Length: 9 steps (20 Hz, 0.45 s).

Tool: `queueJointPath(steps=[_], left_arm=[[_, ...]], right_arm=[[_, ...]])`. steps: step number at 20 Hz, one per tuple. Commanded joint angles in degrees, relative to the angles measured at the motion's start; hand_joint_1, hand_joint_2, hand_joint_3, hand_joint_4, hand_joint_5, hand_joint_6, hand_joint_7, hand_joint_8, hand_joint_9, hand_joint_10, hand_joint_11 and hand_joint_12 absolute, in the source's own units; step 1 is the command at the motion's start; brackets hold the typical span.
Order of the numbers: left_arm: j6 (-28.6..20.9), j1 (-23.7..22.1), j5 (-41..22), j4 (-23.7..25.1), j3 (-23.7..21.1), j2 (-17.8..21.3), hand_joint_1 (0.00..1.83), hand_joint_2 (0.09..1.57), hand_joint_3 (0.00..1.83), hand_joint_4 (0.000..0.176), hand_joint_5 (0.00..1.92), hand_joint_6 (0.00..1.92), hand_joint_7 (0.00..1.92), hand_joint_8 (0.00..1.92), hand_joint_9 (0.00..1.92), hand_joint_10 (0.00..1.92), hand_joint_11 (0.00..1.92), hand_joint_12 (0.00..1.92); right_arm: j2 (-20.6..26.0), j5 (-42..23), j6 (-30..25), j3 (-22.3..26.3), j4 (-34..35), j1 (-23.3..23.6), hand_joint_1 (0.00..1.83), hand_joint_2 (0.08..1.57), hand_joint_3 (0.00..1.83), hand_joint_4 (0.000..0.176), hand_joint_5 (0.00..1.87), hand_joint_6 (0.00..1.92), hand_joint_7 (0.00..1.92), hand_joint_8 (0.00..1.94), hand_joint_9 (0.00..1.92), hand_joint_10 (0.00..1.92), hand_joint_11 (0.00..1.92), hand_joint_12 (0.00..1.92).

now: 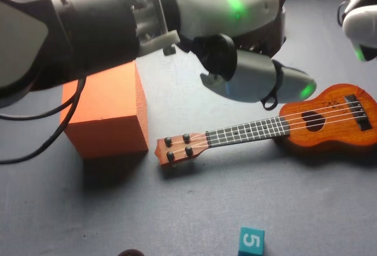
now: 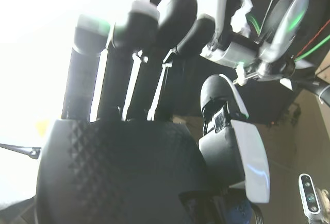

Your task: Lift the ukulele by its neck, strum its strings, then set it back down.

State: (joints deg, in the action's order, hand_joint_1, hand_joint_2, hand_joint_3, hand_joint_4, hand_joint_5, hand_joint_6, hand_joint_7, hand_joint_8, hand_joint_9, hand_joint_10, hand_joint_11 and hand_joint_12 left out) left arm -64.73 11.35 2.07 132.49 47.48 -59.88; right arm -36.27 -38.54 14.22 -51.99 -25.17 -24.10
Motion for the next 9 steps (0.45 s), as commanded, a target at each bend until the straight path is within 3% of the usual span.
queueJointPath(steps=[1,3,4,9], left_arm=[[0.0,-0.9,2.4,0.9,0.2,0.1,0.00,1.21,0.00,0.000,1.10,1.07,1.32,0.95,1.18,1.43,0.83,1.92],[0.0,-1.3,1.8,0.9,0.2,0.2,0.00,1.22,0.00,0.000,1.07,1.18,1.28,1.02,1.15,1.48,0.84,1.92],[0.0,-1.3,1.6,0.9,0.1,0.3,0.00,1.23,0.00,0.000,1.08,1.06,1.29,1.05,1.16,1.52,0.84,1.92],[0.0,-1.3,1.2,0.9,0.2,1.3,0.00,1.26,0.00,0.000,1.09,0.98,1.28,1.04,1.13,1.52,0.76,1.92]], right_arm=[[0.0,-4.6,-0.1,0.0,1.9,1.2,0.00,1.35,0.00,0.000,1.15,1.29,1.41,0.97,1.37,1.44,1.10,1.92],[-0.5,-2.3,0.0,0.1,1.9,2.2,0.00,1.35,0.00,0.000,1.11,1.32,1.37,1.05,1.33,1.53,1.10,1.92],[-0.6,-2.0,0.3,0.1,1.9,2.6,0.00,1.34,0.00,0.000,1.08,1.28,1.34,1.06,1.29,1.54,1.06,1.92],[-0.8,-4.5,3.4,0.2,2.0,2.6,0.00,1.33,0.00,0.000,1.02,1.30,1.27,1.17,1.22,1.61,0.99,1.92]])
